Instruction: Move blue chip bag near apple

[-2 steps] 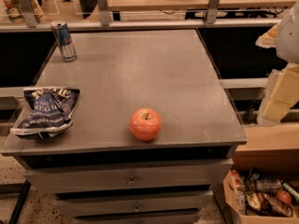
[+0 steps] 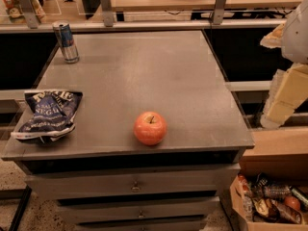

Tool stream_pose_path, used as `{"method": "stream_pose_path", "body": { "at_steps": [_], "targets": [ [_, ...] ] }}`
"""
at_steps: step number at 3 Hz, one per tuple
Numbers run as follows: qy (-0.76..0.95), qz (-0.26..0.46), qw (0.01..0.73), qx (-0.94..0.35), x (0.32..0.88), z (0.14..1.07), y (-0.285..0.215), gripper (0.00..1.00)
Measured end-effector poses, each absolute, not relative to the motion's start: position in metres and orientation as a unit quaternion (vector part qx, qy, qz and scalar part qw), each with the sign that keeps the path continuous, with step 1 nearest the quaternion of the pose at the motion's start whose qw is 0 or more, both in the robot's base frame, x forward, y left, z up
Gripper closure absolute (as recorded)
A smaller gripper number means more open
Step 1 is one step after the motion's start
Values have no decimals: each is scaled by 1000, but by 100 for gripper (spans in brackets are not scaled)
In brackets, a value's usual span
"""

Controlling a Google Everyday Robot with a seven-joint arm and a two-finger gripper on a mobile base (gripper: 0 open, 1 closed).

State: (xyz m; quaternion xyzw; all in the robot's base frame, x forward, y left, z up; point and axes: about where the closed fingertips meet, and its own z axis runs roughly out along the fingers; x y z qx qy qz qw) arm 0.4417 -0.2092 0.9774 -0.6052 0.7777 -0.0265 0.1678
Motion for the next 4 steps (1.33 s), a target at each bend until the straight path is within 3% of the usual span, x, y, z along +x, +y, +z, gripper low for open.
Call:
{"method": "stream_pose_path", "body": {
  "at_steps": [1,4],
  "targets": [
    [766,22,192,-614,459,972,-174,0],
    [681,154,236,-676,485,942,5,0]
  ]
}}
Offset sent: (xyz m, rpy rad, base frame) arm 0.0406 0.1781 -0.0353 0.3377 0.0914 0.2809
